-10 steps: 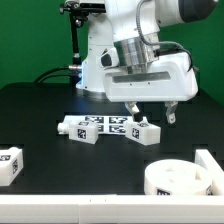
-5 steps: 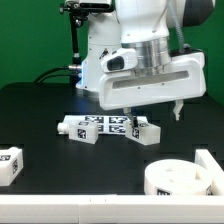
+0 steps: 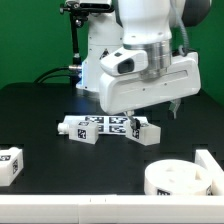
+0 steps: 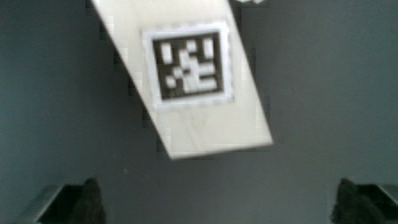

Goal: Assemble stool

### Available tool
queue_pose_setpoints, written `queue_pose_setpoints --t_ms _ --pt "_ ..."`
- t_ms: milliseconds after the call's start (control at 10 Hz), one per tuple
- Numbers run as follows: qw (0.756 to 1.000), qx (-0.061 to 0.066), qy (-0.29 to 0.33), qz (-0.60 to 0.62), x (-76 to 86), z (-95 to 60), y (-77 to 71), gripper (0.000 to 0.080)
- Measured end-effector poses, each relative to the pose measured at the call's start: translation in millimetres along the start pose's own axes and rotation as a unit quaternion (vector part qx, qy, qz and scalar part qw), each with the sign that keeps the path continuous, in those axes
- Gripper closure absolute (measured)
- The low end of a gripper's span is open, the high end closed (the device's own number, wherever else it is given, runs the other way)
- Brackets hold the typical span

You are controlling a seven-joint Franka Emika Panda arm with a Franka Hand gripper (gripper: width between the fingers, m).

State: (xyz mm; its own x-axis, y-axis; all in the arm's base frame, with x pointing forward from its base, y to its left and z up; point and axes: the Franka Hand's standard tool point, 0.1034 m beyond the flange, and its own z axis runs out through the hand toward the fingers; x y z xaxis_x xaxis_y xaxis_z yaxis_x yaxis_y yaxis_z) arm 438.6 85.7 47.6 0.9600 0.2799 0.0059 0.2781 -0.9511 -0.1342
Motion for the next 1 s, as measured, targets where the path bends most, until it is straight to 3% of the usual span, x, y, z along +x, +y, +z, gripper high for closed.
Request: queue_pose_setpoints --t_ms 200,300,400,500,600,700,800,1000 --pt "1.0 0.009 -0.023 0.006 -5.2 1.9 -2.9 0.015" --pt "0.998 0.022 -0.065 0.012 -8.5 0.4 -6.7 0.015" --pt "0.992 0.021 -0.123 0.017 -7.6 -5.2 -0.9 0.015" --pt "0.988 0.01 -0.154 0.023 -3.7 -3.4 2.6 0.015" --pt "0.977 0.0 -0.207 0.058 -20.6 11.8 -13.2 0.015" --pt "0.963 0.008 -0.265 0.057 -23.6 12.5 -16.8 0.015" --pt "0.955 0.014 -0.289 0.058 -18.7 11.4 -15.2 0.015" --pt "0.929 0.029 -0.365 0.058 -25.1 14.5 -19.2 0.015"
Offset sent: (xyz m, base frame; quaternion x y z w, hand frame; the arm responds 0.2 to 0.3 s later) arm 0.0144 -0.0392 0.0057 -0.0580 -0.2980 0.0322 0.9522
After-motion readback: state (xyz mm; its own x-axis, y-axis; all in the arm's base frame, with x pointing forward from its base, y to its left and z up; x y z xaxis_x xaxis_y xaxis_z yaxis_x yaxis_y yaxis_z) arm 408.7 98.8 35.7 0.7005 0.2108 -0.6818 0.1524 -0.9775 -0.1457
